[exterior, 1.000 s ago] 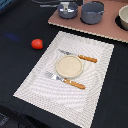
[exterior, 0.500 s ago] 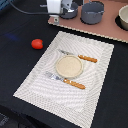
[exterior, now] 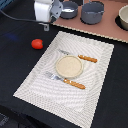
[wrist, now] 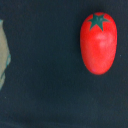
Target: Place the pan onto the stove and place the fish and sausage into the pan.
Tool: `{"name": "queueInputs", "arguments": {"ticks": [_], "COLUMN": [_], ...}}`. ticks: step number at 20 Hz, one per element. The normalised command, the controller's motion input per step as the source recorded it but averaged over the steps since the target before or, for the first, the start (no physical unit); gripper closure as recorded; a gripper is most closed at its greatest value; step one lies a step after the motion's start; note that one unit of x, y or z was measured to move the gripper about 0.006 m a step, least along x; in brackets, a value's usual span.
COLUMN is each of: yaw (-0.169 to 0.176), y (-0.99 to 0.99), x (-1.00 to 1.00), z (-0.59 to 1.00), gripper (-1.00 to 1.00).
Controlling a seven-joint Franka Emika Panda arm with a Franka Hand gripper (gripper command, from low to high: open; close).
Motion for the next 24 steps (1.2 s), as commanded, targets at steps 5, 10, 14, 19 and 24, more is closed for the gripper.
{"name": "queueInputs", "arguments": {"ticks": [5,10,14,19,24], "yaw": [0.002,0.015,0.039,0.036,0.015], "y": [-0.57,-0.26,-0.07,-0.07,-0.07], "x": [-0.24,-0.34,-0.42,-0.47,-0.30], "z": [-0.13,-0.32,-0.40,-0.40,-0.32], "gripper": [-1.00,-1.00,-1.00,-1.00,-1.00]}}
